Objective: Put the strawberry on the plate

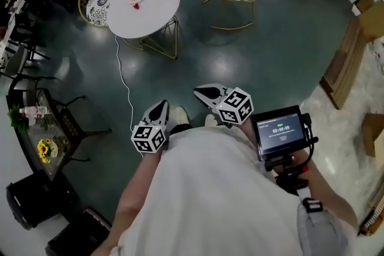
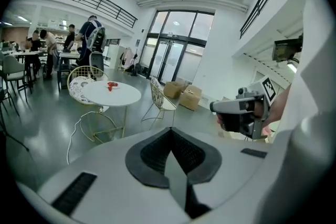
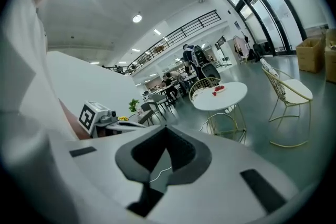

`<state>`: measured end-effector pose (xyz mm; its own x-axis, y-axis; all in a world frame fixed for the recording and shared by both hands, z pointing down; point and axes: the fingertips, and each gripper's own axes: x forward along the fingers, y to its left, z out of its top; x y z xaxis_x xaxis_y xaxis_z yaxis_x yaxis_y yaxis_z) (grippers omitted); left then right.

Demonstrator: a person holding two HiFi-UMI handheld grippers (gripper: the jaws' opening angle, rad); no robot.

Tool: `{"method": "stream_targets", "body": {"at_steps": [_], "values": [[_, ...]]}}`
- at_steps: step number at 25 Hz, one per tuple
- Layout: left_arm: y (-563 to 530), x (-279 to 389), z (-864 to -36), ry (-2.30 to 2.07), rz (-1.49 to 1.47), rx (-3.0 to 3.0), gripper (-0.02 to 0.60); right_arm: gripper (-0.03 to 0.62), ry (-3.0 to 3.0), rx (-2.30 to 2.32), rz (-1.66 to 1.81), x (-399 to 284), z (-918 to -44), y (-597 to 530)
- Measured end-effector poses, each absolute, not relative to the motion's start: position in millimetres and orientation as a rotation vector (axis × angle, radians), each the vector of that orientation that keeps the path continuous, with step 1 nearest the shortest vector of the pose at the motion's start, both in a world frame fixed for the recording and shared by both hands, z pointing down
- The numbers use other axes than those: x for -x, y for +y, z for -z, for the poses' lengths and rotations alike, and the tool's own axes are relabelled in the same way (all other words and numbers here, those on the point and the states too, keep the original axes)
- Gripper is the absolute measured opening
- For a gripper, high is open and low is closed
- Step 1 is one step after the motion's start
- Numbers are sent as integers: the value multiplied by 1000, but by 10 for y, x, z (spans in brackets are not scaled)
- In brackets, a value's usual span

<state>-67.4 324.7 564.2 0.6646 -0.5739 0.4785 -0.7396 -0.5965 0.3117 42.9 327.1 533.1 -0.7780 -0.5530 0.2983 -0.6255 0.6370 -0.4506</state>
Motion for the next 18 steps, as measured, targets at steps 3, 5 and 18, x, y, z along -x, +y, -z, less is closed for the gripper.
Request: {"method": "stream_targets", "body": {"at_steps": [3,5,18], "values": [[3347,709,-5580,-1044,-457,-2396,5,5,-2745,-926,-804,-380,-5295,3445],[3390,734,-5515,-1061,-454,-2402,5,5,-2762,-909,-803,-347,-5248,3506],[3770,1207,-5535,-1090,-433,-2396,5,5,-2756,-804,-783,190,-5365,3871]]}}
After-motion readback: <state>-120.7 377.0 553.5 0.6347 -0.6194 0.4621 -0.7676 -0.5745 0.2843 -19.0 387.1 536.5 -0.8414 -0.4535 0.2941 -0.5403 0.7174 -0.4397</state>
